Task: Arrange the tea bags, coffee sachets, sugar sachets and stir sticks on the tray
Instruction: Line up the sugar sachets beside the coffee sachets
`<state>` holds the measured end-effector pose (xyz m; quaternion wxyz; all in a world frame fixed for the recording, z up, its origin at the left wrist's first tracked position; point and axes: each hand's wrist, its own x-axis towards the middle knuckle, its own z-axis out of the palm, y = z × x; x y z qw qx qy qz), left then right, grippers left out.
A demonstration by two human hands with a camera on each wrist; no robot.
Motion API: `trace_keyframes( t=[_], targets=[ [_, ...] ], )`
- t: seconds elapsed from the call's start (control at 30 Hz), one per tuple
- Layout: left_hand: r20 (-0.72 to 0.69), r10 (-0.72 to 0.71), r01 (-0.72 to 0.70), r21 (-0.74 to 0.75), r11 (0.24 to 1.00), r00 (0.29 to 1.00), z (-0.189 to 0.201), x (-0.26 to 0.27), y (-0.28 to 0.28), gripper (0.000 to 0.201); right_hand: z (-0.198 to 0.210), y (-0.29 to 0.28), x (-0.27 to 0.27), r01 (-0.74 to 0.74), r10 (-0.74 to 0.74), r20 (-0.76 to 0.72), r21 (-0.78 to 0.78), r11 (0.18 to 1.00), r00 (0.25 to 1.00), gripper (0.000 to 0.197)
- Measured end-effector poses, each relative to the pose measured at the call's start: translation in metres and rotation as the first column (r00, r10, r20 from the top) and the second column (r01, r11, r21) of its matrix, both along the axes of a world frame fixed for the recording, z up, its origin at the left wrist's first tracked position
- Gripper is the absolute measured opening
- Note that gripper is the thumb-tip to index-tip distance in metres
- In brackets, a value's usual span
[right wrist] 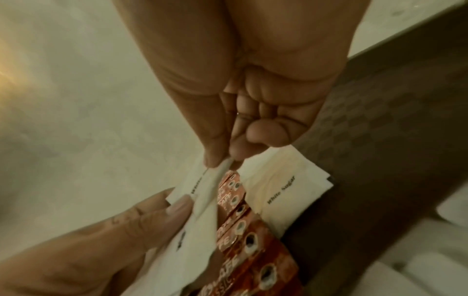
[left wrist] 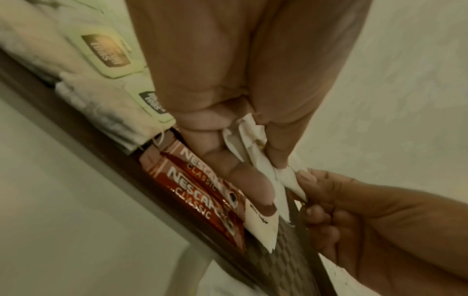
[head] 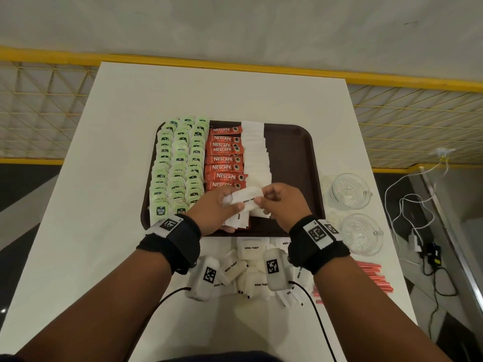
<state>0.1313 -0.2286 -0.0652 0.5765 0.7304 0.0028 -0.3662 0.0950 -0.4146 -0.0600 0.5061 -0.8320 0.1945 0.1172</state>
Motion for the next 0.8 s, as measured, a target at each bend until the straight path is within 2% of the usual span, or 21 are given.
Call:
trace_keyframes(
  t=[0.1,0.2,0.57,0.7,0.8],
  targets=[
    [-0.005,0.032,-0.033,-0.005,0.999,0.999,0.001,0.002,0.004,0.020,-0.007,-0.012,-0.012,0.121,-0.117,-0.059,0.075,0.990,0.991,0.011],
    [-0.025,0.074,-0.074,-0.001,0.997,0.997,0.001,0.006,0.011,0.024,-0.017,-0.022,-0.022,0.180,-0.175,-0.118,0.039,0.983,0.977,0.014],
    [-0.065,0.090,-0.092,-0.031,0.995,0.994,0.001,0.006,0.016,0.034,-0.036,-0.018,-0.012,0.077,-0.130,-0.187,-0.269,0.960,0.974,0.023],
    [-0.030,0.050,-0.050,0.003,0.999,0.998,0.002,0.005,0.013,0.037,-0.027,-0.016,-0.013,0.119,-0.153,-0.091,-0.298,0.947,0.984,0.029],
    [-0.021,0.003,-0.003,0.007,1.000,1.000,0.002,0.003,0.007,0.040,-0.010,-0.007,-0.011,0.040,-0.044,-0.015,-0.195,0.980,0.999,0.030]
  ],
)
